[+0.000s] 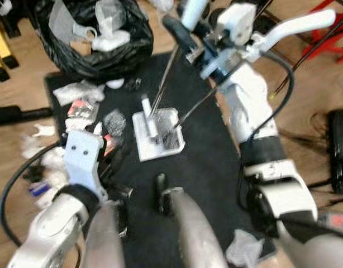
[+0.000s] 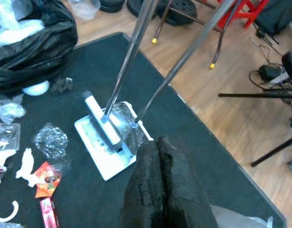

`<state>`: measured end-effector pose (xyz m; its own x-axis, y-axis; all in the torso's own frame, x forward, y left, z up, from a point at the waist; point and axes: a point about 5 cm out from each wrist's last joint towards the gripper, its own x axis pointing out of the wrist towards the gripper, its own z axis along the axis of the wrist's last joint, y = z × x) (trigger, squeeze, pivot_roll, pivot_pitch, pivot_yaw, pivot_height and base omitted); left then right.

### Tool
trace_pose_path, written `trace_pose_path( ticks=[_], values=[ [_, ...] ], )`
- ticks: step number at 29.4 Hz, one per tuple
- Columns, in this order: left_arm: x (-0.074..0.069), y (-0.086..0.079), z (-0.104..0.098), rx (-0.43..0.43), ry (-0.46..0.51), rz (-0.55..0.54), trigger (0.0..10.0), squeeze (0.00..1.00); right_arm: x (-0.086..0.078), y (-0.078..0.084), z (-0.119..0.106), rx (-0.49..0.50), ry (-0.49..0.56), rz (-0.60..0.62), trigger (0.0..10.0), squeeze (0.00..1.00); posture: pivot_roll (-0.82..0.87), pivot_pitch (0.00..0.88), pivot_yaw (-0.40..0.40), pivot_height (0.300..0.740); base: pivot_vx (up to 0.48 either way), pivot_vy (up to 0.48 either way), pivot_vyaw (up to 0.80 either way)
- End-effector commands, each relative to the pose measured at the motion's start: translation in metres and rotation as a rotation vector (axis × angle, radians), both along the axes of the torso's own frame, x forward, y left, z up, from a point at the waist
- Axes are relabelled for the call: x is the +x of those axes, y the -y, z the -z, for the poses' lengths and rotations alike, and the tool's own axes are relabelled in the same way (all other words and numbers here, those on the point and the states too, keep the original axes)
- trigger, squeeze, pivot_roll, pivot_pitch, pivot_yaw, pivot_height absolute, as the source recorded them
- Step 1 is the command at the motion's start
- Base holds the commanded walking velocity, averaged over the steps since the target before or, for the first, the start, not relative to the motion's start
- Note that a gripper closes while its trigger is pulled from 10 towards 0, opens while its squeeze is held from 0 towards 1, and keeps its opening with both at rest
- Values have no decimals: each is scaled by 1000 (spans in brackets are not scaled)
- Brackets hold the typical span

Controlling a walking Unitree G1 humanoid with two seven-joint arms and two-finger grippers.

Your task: Sweep floor

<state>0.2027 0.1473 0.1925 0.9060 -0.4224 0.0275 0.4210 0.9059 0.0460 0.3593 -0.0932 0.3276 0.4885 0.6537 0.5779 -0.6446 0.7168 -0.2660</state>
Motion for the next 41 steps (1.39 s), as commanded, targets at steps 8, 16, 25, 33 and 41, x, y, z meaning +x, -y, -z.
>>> trace_pose_path(
  ticks=[8,16,25,33,41],
  values=[
    [-3,2,7,-4,-26,6,10000,0,-5,13,-28,268,-18,-109,10000,0,-160,472,-193,740,0,0,0],
    [-4,2,6,-5,-25,6,10000,0,-5,19,-35,309,-20,-114,10000,0,-157,476,-193,740,0,0,0],
    [-5,1,6,-5,-26,6,10000,0,3,17,-19,325,-41,-83,10000,0,-144,488,-192,740,0,0,0],
    [-7,1,4,-3,-26,6,10000,0,8,19,-1,340,-54,-64,10000,0,-129,504,-185,740,0,0,0],
    [-15,-1,1,1,-34,11,10000,0,15,34,10,391,-45,-62,10000,0,-103,538,-174,740,0,0,0]
  ],
)
